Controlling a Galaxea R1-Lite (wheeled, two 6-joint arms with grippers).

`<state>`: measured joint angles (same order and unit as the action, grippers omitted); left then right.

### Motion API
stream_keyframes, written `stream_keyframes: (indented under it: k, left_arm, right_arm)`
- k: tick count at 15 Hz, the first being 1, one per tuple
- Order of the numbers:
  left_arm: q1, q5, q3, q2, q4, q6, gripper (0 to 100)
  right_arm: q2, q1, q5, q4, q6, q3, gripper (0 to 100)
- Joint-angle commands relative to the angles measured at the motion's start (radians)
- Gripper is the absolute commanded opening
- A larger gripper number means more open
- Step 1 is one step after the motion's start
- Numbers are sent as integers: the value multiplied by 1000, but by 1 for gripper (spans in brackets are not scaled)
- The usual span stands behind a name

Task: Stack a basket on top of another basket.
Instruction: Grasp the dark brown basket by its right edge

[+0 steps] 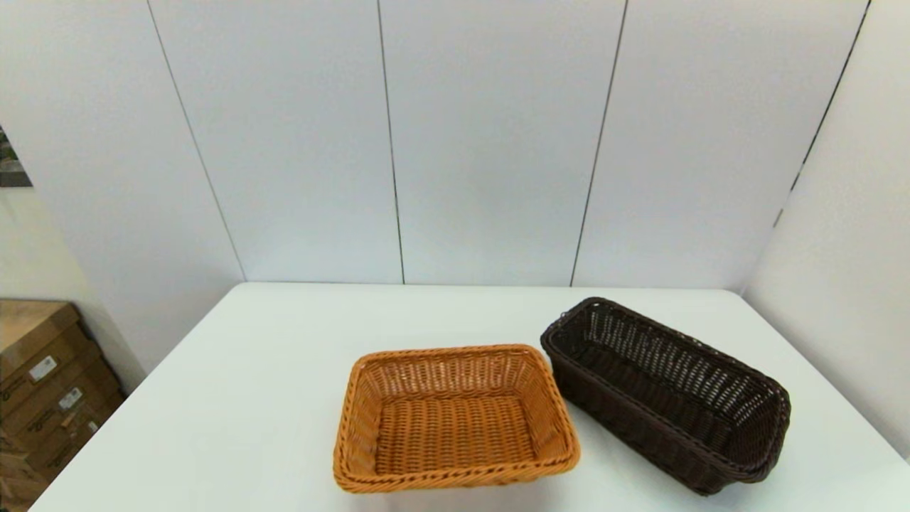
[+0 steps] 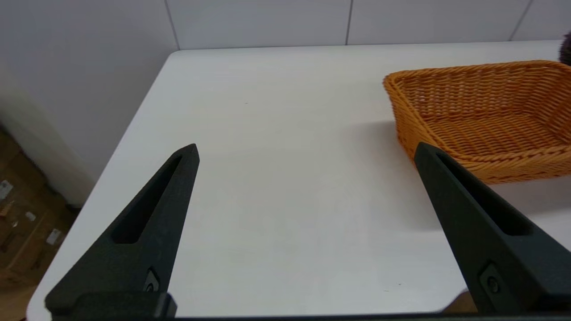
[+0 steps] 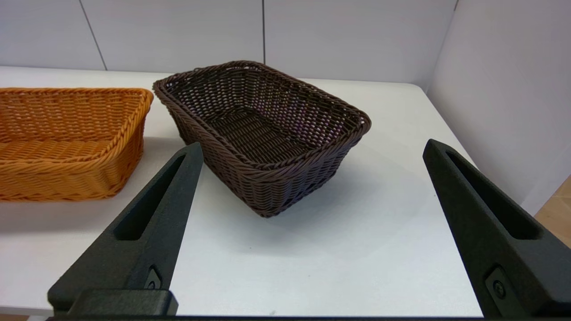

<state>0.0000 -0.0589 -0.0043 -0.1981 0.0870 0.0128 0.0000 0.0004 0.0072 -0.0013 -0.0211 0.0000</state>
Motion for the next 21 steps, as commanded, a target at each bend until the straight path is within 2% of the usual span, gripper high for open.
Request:
stream_keyframes:
  k: [1, 3, 12, 21]
  left_arm:
    - [11, 50, 4, 29, 17, -4, 100]
    - [9, 77, 4, 60, 2, 0, 100]
    - [6, 62, 4, 198, -85, -16, 100]
    - [5, 62, 4, 198, -85, -16, 100]
  right_arm:
    - [0, 1, 0, 0, 0, 2, 100]
    - [0, 1, 0, 0, 0, 2, 100]
    - [0, 1, 0, 0, 0, 0, 100]
    - [0, 0, 0, 0, 0, 2, 100]
